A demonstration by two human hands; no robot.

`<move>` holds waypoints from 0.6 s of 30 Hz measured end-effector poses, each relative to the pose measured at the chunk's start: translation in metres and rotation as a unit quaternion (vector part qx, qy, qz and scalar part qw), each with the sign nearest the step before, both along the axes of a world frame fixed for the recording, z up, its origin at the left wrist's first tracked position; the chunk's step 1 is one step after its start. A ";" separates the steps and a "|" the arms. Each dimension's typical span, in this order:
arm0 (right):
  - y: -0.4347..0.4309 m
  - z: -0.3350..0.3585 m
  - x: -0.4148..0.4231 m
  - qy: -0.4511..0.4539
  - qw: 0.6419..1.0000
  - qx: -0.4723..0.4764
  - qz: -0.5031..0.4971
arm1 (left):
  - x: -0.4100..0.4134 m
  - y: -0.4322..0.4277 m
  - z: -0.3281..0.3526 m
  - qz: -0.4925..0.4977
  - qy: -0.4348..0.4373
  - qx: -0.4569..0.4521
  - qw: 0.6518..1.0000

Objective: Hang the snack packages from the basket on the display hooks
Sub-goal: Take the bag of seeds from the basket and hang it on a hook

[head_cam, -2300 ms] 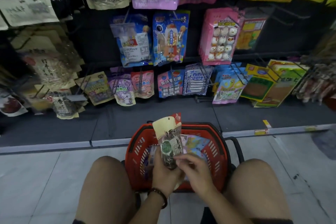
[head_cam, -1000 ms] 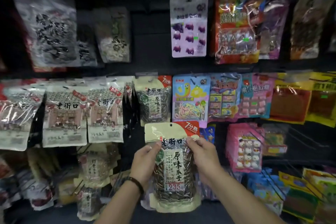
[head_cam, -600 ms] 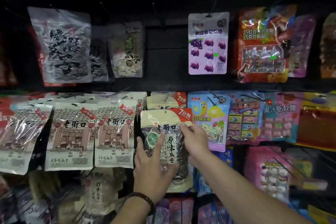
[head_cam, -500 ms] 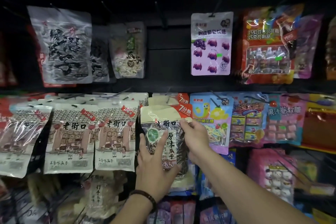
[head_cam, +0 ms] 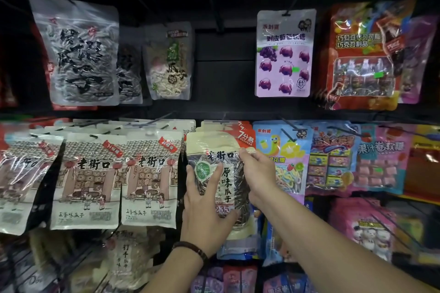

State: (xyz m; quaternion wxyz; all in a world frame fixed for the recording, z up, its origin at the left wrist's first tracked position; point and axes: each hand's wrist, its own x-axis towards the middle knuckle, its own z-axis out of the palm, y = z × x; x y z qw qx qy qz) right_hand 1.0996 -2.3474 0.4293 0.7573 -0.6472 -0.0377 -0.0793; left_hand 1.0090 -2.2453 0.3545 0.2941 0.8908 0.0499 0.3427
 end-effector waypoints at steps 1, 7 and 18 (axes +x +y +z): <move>0.000 0.000 0.001 -0.004 1.000 0.006 0.001 | 0.000 0.000 0.000 0.001 -0.007 0.003 1.000; -0.001 -0.003 0.010 0.005 0.999 0.041 0.011 | 0.001 0.001 -0.001 -0.005 -0.011 0.020 1.000; 0.008 0.006 0.037 0.050 0.997 -0.046 0.025 | 0.031 0.010 0.000 -0.039 0.008 -0.044 0.998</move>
